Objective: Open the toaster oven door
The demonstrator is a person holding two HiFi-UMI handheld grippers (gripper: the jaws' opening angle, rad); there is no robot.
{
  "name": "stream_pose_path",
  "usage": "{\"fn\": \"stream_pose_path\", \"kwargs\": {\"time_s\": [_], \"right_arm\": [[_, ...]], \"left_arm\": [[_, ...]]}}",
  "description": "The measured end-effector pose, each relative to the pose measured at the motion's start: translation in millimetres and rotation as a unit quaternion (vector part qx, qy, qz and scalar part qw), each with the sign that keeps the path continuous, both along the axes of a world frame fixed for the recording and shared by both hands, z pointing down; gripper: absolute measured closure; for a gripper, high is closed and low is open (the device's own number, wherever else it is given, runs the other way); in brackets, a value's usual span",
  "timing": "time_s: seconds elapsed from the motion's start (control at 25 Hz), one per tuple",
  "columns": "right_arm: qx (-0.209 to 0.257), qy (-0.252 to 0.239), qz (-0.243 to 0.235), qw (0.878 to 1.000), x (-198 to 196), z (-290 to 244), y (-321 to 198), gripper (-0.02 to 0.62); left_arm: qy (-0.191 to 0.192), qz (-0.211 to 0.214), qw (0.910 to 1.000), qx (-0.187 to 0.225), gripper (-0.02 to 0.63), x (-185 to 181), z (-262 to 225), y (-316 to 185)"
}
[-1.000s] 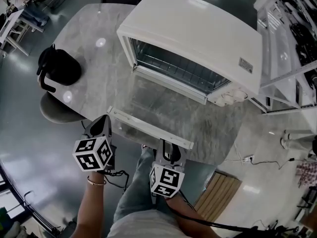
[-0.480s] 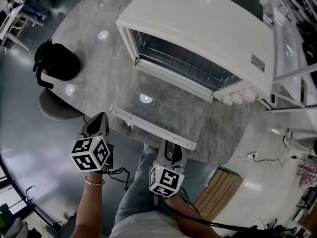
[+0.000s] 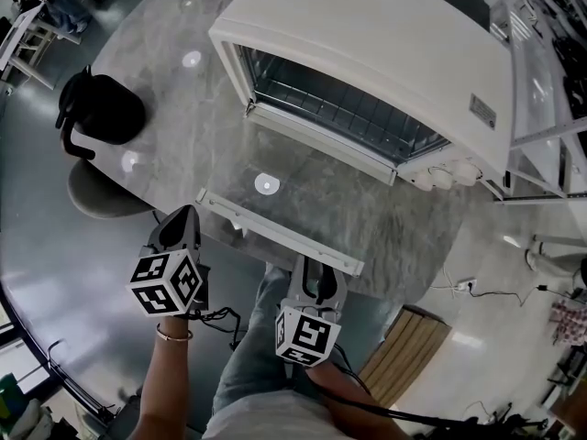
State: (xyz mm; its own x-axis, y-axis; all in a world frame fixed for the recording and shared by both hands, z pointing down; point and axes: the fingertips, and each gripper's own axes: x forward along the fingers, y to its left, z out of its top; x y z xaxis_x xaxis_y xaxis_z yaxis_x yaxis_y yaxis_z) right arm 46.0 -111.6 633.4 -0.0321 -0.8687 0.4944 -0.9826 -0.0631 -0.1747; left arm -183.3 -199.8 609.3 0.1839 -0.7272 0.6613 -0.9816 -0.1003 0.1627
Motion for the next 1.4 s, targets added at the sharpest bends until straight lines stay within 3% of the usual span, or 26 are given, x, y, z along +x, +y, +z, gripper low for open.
{"fn": "stream_pose_path", "kwargs": {"time_s": [0.48, 0.68, 0.92, 1.16, 1.4], "right_arm": [[0.005, 0.030, -0.077, 0.997, -1.7, -26.1, 4.8, 0.436], [-0.009, 0.018, -0.114, 0.993, -5.2, -33.0, 12.5, 0.436], [0.015, -0.015, -0.165, 0.986, -23.7, -69.5, 18.0, 0.436], [0.049, -0.020, -0.164, 0.985, -8.8, -100.2, -2.7, 0.440], [0.078, 0.003, -0.159, 0.984, 14.6, -131.8, -33.5, 0.509]], "left_arm": [[0.004, -0.009, 0.9996, 0.026, 0.601, 11.1, -24.0, 1.6], [0.009, -0.011, 0.9991, 0.039, 0.601, 18.8, -37.2, 1.8], [0.012, -0.021, 0.9983, 0.052, 0.601, 22.4, -51.1, -0.3], [0.018, -0.023, 0.9973, 0.067, 0.601, 31.0, -68.4, -4.8], [0.023, -0.025, 0.9945, 0.099, 0.601, 33.8, -99.5, -18.2]]}}
